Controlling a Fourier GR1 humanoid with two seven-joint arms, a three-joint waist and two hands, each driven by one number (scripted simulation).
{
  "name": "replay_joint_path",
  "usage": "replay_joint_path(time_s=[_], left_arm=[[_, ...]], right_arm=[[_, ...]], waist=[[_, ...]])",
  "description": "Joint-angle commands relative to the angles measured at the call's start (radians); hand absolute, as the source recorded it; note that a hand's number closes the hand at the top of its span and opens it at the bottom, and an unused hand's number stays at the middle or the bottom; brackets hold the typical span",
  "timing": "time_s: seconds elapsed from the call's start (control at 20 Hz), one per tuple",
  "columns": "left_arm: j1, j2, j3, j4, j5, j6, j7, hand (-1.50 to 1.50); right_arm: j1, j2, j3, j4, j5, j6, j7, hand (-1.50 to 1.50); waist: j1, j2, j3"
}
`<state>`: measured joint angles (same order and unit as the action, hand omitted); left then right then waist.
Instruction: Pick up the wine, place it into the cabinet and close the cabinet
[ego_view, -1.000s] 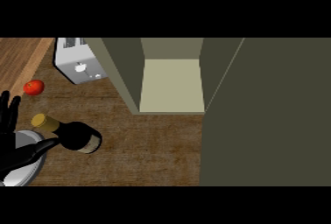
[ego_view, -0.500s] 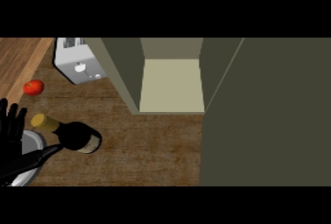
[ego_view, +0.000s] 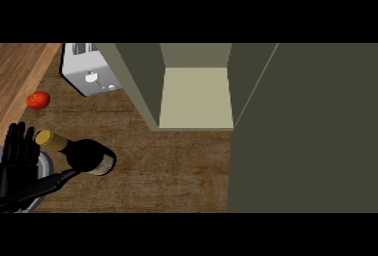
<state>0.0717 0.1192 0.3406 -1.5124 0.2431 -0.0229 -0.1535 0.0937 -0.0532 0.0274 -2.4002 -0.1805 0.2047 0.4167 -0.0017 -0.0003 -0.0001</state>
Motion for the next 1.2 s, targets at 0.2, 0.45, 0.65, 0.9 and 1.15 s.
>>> replay_joint_path(time_s=[0.2,0.45,0.65,0.9,1.15], left_arm=[[0.049,0.022,0.029,0.107,0.027,-0.091,-0.111,-1.50],[-0.046,0.048,0.028,0.231,0.037,-0.095,-0.097,-1.50],[-0.091,0.043,0.020,0.355,0.019,-0.098,-0.171,-1.50],[-0.111,0.004,-0.001,0.503,-0.022,-0.093,-0.328,-1.50],[-0.181,0.059,0.010,0.640,-0.010,-0.123,-0.359,-1.50]], right_arm=[[0.061,0.017,0.011,-0.050,-0.014,0.020,-0.007,-1.50],[-0.035,0.004,-0.004,-0.025,-0.013,-0.010,0.031,-1.50],[0.043,0.021,0.023,-0.063,0.012,0.002,0.021,-1.50],[-0.008,0.016,0.020,-0.051,0.000,-0.012,0.042,-1.50],[0.011,0.016,-0.010,-0.044,0.006,-0.002,0.003,-1.50]], waist=[[0.001,-0.001,0.000],[0.001,0.000,0.000],[-0.002,0.000,0.000],[-0.001,0.000,0.000],[-0.002,0.000,0.000]])
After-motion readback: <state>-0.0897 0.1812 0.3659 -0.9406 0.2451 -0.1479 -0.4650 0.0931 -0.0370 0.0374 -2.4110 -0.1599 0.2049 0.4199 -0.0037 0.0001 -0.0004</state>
